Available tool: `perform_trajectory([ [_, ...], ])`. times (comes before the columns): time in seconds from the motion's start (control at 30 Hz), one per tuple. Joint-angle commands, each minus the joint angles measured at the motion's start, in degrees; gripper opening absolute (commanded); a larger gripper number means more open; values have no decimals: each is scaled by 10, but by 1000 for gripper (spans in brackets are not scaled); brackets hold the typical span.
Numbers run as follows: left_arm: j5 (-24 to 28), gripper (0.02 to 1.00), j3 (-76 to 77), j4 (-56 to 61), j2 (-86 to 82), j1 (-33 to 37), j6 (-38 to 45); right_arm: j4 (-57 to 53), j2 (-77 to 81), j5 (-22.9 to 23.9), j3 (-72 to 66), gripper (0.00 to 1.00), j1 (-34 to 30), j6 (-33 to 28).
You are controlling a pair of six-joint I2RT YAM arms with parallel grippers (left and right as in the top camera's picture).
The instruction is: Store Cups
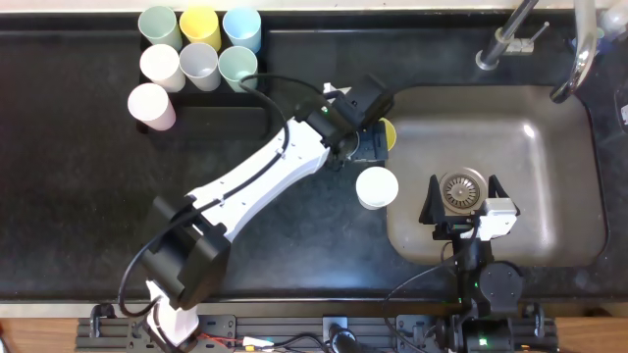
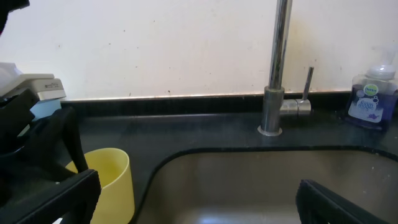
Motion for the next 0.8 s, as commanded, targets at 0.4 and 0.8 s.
perform_trajectory([
  [0.4,17,768,2,35,31,19,-15,3,-4,-3,-8,998,-1,-4],
  [0.8,11,36,15,26,26,34,-15,3,-4,-3,-8,998,-1,-4],
])
